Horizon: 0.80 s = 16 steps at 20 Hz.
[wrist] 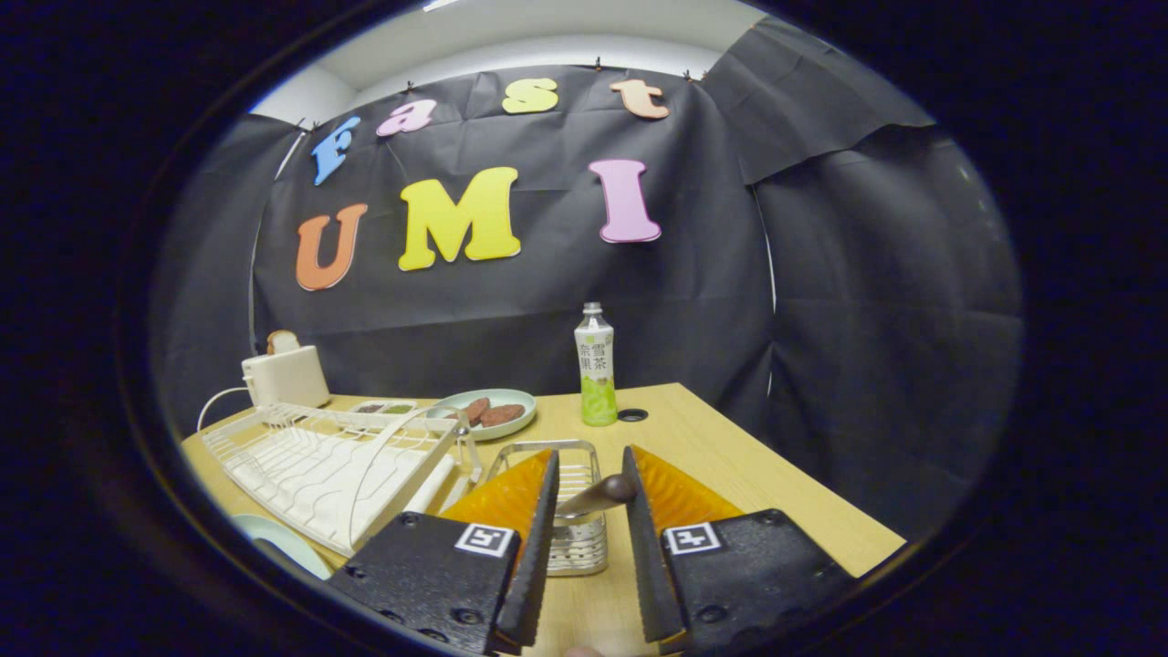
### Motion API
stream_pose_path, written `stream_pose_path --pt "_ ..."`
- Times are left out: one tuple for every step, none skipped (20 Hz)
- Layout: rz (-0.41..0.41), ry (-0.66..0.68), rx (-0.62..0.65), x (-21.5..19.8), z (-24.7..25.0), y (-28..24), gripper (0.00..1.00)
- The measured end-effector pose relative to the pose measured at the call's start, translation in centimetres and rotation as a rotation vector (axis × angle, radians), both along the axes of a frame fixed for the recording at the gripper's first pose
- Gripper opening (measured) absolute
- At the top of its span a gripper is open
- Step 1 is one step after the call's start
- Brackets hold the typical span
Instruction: Take the plate from the dish rack, then take the spoon from the basket and place it into the plate.
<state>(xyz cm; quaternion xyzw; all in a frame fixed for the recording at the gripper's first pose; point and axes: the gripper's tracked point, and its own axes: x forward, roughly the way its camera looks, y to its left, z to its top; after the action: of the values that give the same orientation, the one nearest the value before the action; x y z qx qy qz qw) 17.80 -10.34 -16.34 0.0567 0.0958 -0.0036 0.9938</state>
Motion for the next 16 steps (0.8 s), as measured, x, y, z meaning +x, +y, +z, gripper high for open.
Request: stream_pose_path --pt "0.013 0.003 0.026 -0.1 0.4 0.4 0.37" --pt "0.022 0.012 0.052 -0.1 0.6 0.7 0.29" --pt "0.014 0.018 0.067 0.0 0.9 0.5 0.26" --pt "-0.005 0.022 0.061 0.2 1.2 -0.1 0.20" --pt "0.002 0.018 0.065 0.2 1.9 0.1 0.17" --pt "0.006 0.017 0.068 0.1 2.7 0.4 0.13" --pt "0.009 0.009 0.064 0.0 3.5 0.5 0.12" --pt "0.011 -0.002 0.050 -0.1 4.5 0.5 0.09" --pt "0.011 -0.017 0.030 -0.4 5.4 0.5 0.09" --pt "0.012 -0.034 0.009 -0.6 6.6 0.6 0.09" --pt "0.013 -0.048 -0.012 -1.0 7.8 0.7 0.09" --pt "0.016 -0.064 -0.027 -1.3 9.1 0.8 0.09" --pt "0.024 -0.079 -0.037 -1.9 10.4 1.1 0.09" --pt "0.034 -0.092 -0.041 -2.5 11.7 1.5 0.09" --pt "0.049 -0.105 -0.037 -3.2 13.0 1.9 0.09" --pt "0.074 -0.117 -0.032 -4.1 14.3 2.6 0.09"
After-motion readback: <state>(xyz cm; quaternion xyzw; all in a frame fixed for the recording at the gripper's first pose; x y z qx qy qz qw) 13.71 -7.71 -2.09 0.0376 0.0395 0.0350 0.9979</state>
